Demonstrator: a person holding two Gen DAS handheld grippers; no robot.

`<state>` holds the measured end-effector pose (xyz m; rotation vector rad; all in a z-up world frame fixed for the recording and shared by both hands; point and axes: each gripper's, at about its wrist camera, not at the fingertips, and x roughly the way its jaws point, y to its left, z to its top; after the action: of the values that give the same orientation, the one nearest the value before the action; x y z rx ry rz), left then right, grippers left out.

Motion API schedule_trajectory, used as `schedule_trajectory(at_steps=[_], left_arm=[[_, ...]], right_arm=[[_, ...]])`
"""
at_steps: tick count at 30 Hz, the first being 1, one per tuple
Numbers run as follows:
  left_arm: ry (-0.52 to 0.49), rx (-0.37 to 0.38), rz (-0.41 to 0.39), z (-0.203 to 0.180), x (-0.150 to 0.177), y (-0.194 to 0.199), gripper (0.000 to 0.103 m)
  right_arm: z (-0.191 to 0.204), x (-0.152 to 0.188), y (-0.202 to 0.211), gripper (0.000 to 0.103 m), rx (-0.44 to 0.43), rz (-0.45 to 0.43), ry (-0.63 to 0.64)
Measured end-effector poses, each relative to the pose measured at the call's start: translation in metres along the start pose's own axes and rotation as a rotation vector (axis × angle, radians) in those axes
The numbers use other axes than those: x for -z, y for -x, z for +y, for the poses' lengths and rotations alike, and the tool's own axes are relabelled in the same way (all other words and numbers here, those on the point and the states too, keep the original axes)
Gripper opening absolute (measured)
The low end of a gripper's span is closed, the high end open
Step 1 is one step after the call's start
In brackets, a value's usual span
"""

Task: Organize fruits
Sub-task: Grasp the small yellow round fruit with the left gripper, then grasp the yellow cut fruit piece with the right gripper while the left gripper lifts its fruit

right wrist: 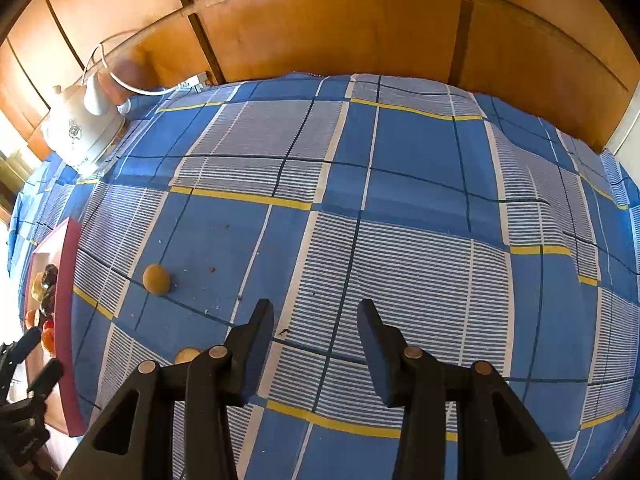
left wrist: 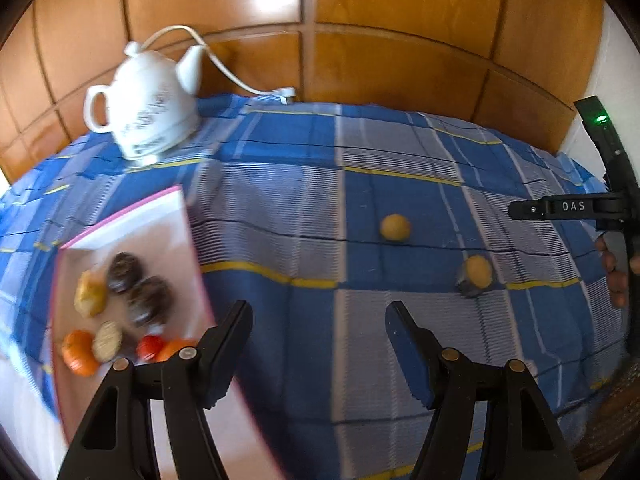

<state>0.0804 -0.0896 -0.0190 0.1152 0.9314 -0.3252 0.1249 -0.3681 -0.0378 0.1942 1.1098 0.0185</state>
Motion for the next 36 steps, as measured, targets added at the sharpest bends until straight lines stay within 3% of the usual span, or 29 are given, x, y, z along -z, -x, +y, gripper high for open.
schedule_trajectory(at_steps=[3,8,21,22,28,33,36], left_arm=[[-0.036,0.032,0.016,-0.013,-0.011,-0.014,0.067],[-0.089,0.094,0.058,-0.034,-0.030,-0.045,0.044],[-0.056,0.141,0.130,-0.055,-0.064,-0.108,0.041],[-0.057,0.151,0.140,-0.056,-0.064,-0.114,0.027],[-0.032,0.175,0.114,-0.050,-0.053,-0.103,0.028],[-0.022,0.186,0.091,-0.040,-0.035,-0.079,0.028],[-0.018,0.179,0.082,-0.035,-0.023,-0.066,0.028]], right_arm=[[0.002,0.000,0.002,0.044,-0.011,-0.003,0.002],[0.006,0.001,0.003,0.044,-0.021,0.000,0.015],[0.009,-0.001,0.003,0.044,-0.042,0.006,0.023],[0.010,-0.001,0.003,0.044,-0.042,0.007,0.026],[0.014,0.002,-0.002,0.044,-0.070,0.026,0.049],[0.030,0.008,-0.010,0.044,-0.221,0.084,0.103],[0.046,0.014,-0.014,0.044,-0.250,0.107,0.168]])
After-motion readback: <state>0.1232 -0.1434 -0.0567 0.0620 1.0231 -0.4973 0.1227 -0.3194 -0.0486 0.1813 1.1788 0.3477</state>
